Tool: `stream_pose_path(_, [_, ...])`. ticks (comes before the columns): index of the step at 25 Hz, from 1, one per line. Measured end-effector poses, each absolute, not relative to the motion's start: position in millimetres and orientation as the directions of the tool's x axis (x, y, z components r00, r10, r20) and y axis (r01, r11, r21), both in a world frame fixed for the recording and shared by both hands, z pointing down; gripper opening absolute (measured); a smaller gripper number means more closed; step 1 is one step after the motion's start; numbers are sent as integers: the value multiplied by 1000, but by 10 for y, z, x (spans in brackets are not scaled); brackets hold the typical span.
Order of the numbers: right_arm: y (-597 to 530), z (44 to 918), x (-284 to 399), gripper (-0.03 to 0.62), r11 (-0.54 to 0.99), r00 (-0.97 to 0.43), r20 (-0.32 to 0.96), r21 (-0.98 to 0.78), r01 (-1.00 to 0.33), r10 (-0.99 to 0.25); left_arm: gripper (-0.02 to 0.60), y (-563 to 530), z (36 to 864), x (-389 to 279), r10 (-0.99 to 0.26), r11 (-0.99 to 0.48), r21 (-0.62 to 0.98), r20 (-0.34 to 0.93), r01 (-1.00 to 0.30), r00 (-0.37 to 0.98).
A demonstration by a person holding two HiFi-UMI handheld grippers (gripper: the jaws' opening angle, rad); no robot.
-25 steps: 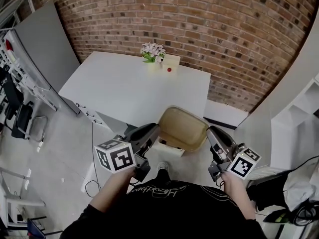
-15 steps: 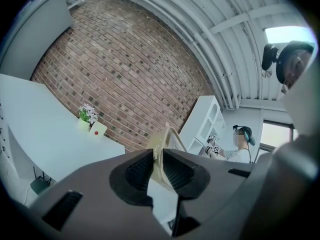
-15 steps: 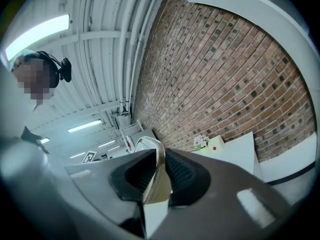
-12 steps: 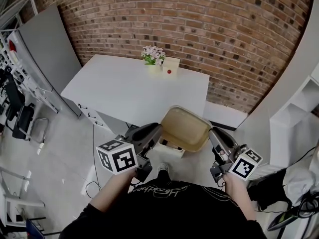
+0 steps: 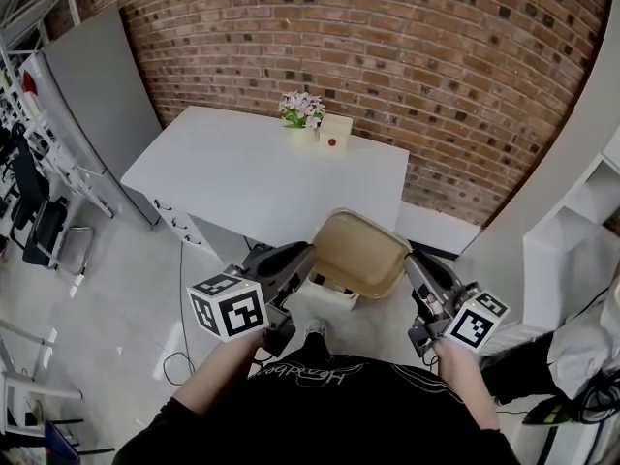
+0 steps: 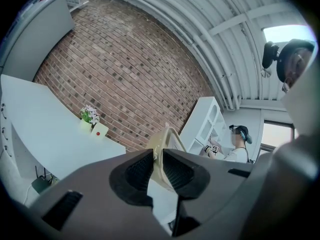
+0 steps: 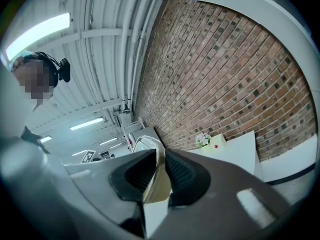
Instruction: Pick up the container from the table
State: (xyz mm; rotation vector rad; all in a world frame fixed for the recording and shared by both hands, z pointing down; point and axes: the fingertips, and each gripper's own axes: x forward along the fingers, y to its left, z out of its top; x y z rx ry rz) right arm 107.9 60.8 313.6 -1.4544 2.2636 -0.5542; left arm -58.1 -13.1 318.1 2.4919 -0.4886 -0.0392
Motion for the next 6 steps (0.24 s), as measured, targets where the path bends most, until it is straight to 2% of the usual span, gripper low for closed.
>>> stream_pose_path(6, [640, 3097, 1029, 60, 385, -386, -112, -519, -763, -916, 63, -97, 3159, -634, -357, -754, 563, 83, -339, 930])
